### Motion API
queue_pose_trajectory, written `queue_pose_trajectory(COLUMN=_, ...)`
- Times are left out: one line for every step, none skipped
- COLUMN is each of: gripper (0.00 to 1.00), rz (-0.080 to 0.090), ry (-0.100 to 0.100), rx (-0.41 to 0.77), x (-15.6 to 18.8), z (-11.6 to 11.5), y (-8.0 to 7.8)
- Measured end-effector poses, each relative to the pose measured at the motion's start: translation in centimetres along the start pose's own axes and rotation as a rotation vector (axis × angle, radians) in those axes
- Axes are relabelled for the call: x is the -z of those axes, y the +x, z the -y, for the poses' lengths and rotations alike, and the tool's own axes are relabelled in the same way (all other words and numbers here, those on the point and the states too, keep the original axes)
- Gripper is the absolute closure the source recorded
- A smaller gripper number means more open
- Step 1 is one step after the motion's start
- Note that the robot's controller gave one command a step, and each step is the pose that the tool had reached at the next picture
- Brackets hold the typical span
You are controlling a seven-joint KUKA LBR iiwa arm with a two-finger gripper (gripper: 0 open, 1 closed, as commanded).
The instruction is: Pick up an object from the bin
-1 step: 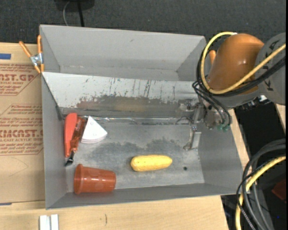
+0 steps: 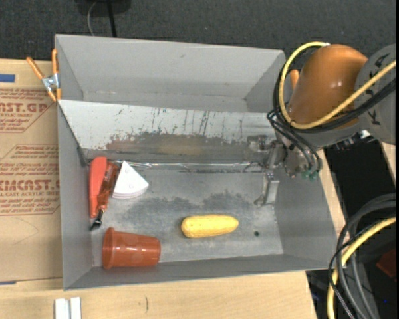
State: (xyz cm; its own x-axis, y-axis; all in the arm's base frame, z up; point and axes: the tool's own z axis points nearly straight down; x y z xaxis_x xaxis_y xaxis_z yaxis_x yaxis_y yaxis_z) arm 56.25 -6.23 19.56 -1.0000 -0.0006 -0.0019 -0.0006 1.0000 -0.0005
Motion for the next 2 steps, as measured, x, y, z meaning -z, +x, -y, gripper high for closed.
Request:
queue_pose_trajectory(gripper=0.00, rz=0.002, ry=0.001, rx=0.085, x=-3.4, z=-2.3, y=2.7)
queue_pose_trajectory(gripper=0.00, rz=0.004, ry=-0.001, rx=0.122, x=-9.4, z=-5.6, y=4.8)
